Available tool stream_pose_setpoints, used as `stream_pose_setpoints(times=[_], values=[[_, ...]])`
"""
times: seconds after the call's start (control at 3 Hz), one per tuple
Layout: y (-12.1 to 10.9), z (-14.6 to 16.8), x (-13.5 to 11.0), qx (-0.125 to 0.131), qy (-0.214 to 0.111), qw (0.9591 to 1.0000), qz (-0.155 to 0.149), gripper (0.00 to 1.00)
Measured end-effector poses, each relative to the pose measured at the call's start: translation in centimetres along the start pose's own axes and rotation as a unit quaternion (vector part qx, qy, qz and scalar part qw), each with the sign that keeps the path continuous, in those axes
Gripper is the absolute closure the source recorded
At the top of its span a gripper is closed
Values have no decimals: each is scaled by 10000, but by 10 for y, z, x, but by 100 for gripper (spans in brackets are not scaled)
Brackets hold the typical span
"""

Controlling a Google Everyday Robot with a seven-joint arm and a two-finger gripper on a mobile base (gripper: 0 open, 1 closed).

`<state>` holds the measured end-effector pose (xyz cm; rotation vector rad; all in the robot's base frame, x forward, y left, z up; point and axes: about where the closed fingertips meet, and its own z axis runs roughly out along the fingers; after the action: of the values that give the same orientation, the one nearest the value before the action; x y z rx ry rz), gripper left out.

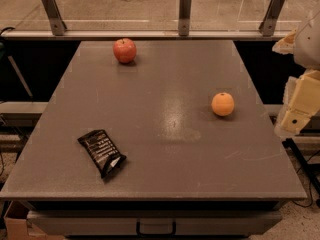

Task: Move orange near rxbar chocolate

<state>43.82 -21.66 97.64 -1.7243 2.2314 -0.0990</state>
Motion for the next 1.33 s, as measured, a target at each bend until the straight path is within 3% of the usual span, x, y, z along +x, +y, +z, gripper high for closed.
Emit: stream_pose_setpoints(times=[0.33,0.67,1.0,1.33], values=[[0,0,0,1,0,10000,0,0],[-24,29,-1,-32,-288,9994,193,0],[-56,81,-13,-73,-734,9969,278,0],[-79,135,-14,-134,-945,9942,492,0]])
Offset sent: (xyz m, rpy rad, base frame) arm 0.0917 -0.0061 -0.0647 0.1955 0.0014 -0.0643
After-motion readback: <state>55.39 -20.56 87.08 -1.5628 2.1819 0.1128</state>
